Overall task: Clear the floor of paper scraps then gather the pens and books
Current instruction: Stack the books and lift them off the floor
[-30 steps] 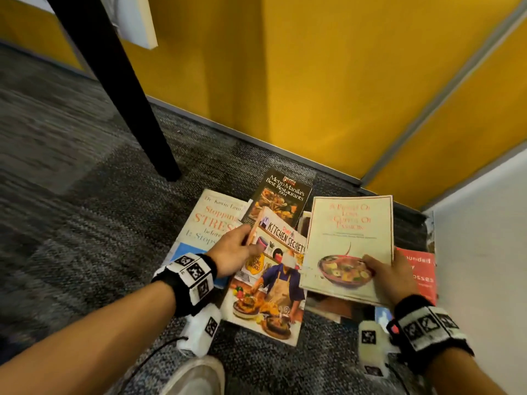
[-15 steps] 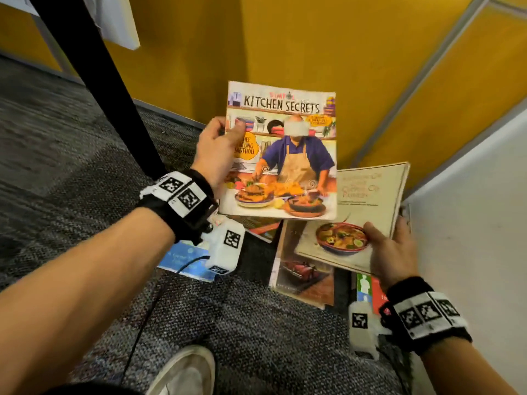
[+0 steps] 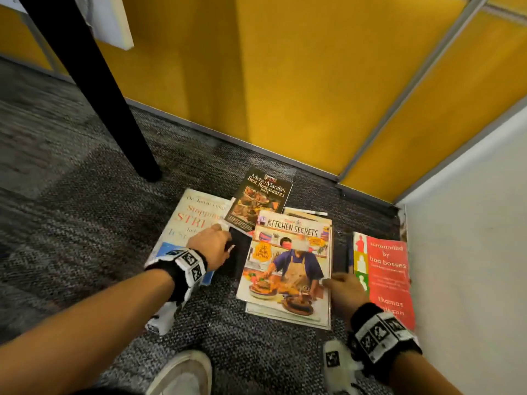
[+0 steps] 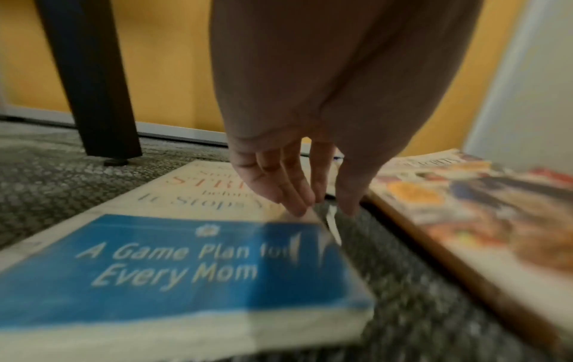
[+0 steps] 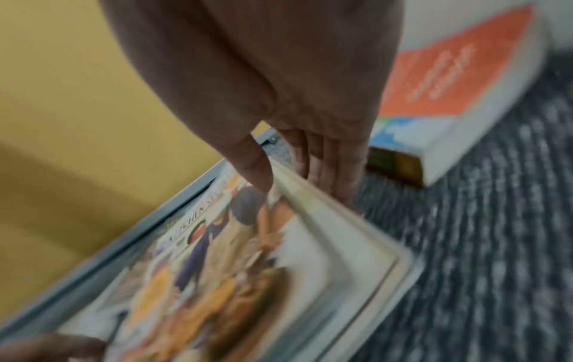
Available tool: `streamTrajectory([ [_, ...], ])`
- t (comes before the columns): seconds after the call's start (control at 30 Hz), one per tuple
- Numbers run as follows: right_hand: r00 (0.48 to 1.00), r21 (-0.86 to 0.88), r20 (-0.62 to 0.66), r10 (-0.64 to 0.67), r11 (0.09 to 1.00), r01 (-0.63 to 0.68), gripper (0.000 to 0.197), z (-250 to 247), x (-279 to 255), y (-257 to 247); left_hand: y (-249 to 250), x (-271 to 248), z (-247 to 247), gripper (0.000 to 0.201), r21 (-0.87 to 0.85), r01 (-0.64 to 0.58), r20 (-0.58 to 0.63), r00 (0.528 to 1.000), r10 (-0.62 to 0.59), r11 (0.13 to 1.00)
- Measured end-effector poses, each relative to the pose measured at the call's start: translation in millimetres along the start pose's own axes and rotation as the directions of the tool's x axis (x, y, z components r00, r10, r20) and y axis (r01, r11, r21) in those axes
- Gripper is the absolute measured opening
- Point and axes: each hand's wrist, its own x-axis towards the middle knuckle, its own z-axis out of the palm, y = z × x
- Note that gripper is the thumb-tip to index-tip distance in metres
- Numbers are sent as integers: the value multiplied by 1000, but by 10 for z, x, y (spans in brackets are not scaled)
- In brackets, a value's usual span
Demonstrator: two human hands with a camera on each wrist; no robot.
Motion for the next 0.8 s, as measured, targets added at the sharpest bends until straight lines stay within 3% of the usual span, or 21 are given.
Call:
streamTrajectory([
  [0.07, 988, -221, -98, -117, 971, 93, 19, -60, 55, -13, 26, -40, 67, 30, 180, -29, 2, 1000, 29, 983],
  [0.17, 949, -334, -73, -305, 904, 265, 28, -68, 14, -231, 66, -54, 86, 25, 277, -62, -62, 995, 83, 959],
  [0.3, 807, -351, 90, -584, 740, 574, 15, 114, -200, -587, 102, -68, 44, 26, 310, -99, -10, 994, 107, 946],
  [0.4, 709, -313, 268, -652, 637, 704, 12, 367, -250, -768, 57, -65, 89, 27, 268, -161, -5, 986, 169, 950],
  [0.47, 663, -301, 384, -643, 591, 748, 12, 517, -251, -853, 34, -85, 137, 24, 126, -169, -6, 985, 171, 978],
  [0.57, 670, -325, 488, -559, 596, 735, 15, 629, -293, -957, 57, -179, 165, 23, -75, -117, 17, 993, 119, 990],
  [0.63, 691, -358, 507, -514, 604, 712, 16, 595, -323, -991, 104, -238, 162, 29, -115, -101, -4, 995, 101, 988],
  [0.73, 702, -387, 460, -544, 589, 710, 11, 469, -187, -1016, 145, -194, 241, 45, -36, -66, 27, 997, 67, 997],
  [0.8, 708, -380, 389, -589, 598, 706, 6, 376, 7, -1012, 149, -75, 295, 41, 65, -56, 20, 998, 55, 996],
])
